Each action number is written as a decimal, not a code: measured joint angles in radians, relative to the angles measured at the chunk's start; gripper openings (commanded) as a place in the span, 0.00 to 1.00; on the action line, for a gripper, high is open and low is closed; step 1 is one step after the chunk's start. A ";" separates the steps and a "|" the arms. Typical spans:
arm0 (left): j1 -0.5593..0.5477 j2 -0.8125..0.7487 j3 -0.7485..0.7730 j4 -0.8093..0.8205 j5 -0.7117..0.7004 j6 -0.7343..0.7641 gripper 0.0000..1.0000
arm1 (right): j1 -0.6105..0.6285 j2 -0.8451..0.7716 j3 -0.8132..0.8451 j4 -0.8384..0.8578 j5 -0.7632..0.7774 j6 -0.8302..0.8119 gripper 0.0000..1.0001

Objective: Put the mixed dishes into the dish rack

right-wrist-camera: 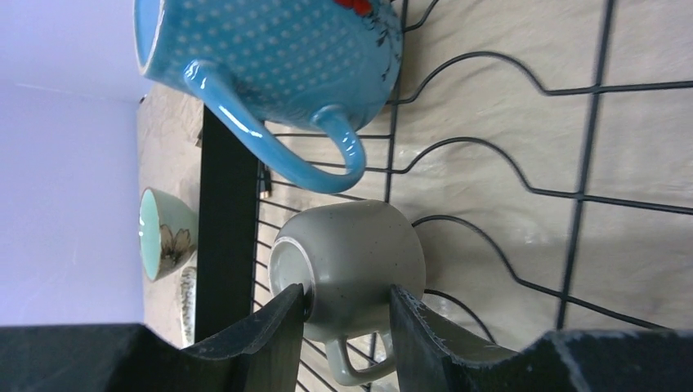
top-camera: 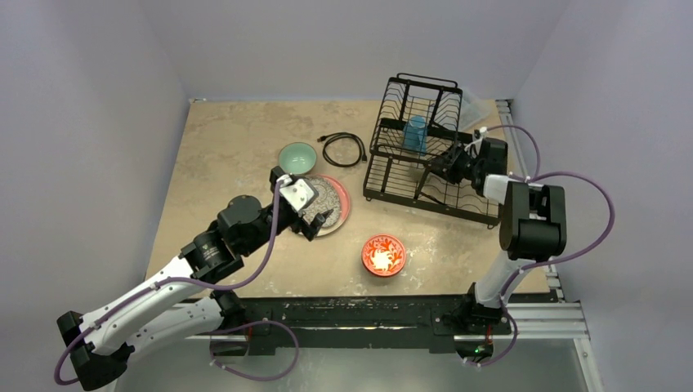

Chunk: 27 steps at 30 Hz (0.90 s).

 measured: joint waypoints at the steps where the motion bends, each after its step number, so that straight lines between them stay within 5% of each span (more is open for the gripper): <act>1: 0.000 0.000 0.000 0.000 0.000 0.000 1.00 | 0.010 0.003 0.000 0.007 0.000 0.008 0.40; 12: 0.000 0.006 0.000 -0.001 0.000 0.000 1.00 | 0.104 0.027 0.000 0.060 0.000 0.082 0.43; 27: 0.000 0.003 0.000 -0.001 0.000 0.000 1.00 | 0.061 -0.014 0.000 0.020 -0.022 0.082 0.55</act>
